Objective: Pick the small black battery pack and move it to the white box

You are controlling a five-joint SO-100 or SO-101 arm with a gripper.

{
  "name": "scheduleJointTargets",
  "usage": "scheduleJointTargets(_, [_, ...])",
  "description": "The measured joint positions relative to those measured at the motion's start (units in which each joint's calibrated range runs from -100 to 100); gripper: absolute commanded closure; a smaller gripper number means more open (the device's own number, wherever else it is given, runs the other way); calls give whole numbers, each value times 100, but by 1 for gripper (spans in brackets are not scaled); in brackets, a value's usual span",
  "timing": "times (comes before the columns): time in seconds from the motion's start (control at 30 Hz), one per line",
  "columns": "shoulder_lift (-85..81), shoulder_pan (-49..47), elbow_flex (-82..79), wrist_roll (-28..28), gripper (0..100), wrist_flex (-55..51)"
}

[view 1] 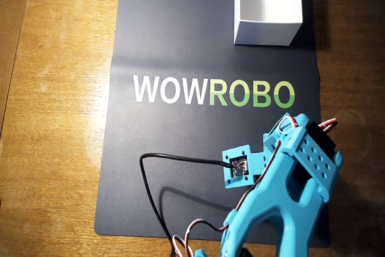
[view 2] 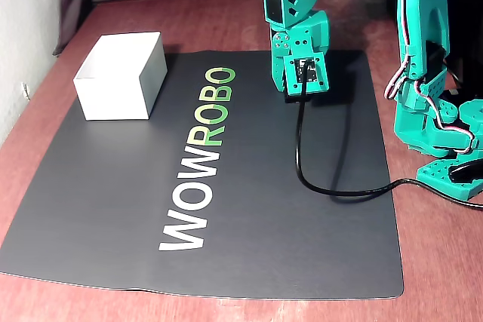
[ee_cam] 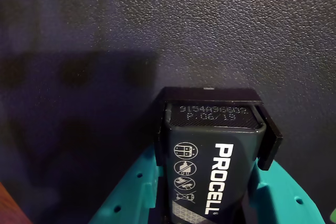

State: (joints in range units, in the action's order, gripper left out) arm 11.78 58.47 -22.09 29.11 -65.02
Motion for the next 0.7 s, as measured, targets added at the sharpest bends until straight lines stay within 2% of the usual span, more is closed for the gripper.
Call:
scheduleJointTargets(0.3, [-8, 25, 0, 5, 91, 0])
scheduleJointTargets(0.43, [-17, 25, 0, 5, 94, 0])
scheduleJointTargets(0.7, [-102, 99, 27, 11, 94, -392])
